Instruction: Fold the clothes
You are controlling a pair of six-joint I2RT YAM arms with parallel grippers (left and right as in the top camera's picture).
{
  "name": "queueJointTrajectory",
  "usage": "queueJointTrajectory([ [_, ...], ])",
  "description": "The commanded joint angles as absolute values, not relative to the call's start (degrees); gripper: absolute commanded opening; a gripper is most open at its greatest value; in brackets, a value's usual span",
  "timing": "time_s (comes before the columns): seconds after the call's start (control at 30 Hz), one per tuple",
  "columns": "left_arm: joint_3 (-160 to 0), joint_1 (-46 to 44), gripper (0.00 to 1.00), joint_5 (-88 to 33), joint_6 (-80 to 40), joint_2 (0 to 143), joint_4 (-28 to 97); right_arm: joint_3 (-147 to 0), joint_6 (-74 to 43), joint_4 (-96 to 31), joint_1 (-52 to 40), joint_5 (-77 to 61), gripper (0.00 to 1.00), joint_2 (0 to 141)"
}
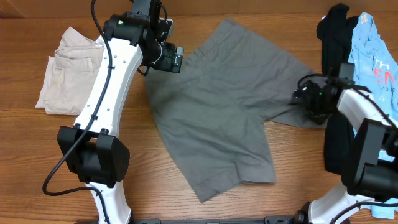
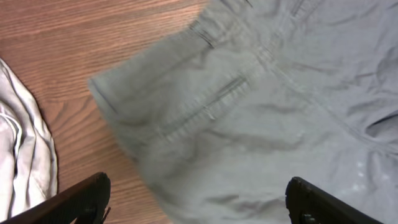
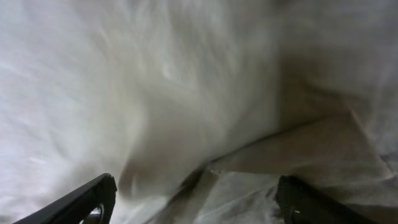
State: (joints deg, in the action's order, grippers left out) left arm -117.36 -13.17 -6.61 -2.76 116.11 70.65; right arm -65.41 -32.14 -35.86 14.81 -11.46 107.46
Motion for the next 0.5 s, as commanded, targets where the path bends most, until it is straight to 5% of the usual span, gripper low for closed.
queueJointTrajectory([
  [0.0, -117.36, -13.56, 0.93, -6.92, -1.19, 117.62, 68.47, -71.92, -26.52, -47.66, 16.69, -4.14, 0.96, 110.85],
  [0.47, -117.36, -12.82, 0.89, -3.60, 1.37, 130.13, 69.60, -92.71, -19.03, -76.49, 14.52, -12.34, 1.00, 101.41],
])
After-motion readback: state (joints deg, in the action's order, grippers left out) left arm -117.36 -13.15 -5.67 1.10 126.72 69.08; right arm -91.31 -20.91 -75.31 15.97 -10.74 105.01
